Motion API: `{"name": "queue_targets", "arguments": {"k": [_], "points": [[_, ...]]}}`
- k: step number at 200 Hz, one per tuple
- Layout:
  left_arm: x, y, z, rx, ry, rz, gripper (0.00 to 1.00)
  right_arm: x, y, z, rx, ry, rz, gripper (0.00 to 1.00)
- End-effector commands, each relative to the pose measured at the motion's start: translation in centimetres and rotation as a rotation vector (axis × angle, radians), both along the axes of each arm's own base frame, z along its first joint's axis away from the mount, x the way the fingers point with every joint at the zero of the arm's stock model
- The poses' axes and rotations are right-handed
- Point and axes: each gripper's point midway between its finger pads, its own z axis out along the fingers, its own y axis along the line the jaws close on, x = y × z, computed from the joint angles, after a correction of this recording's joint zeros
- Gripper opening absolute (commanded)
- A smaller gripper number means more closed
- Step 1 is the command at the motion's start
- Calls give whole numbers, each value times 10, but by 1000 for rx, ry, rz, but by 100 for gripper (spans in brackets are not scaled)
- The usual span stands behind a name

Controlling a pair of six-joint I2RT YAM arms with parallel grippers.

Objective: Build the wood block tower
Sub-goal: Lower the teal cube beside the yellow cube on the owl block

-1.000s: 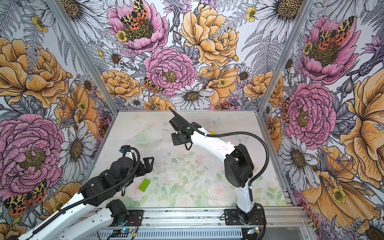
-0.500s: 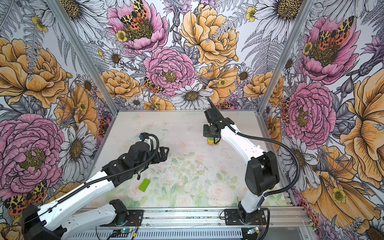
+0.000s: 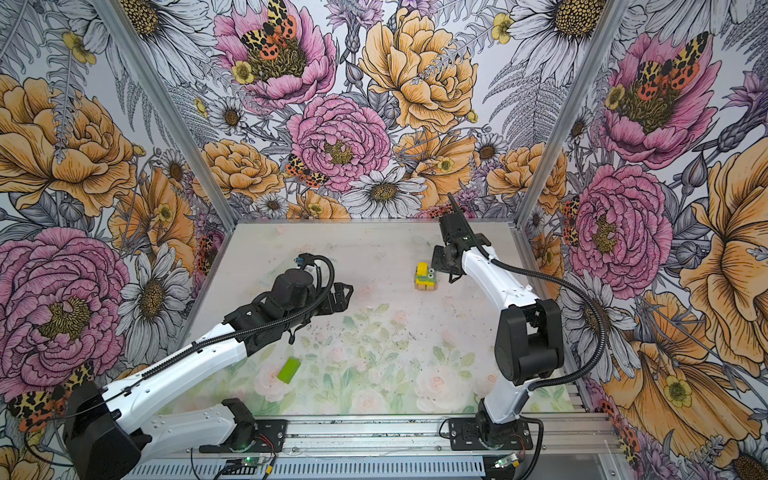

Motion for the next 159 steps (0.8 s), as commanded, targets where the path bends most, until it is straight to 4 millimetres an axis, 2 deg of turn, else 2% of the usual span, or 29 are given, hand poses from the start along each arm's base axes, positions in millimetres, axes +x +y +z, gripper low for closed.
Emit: {"name": "queue_targets", "arguments": {"k": [1, 76, 159], "points": [[8, -6, 17, -26, -39, -25, 99, 10, 5, -13, 36, 8, -1, 34], [16, -1, 13, -26, -23, -13, 99, 24, 12, -32, 72, 36, 10, 34], [20, -2, 10, -21, -9, -11, 99, 32, 17, -33, 88, 34, 27, 34]]}}
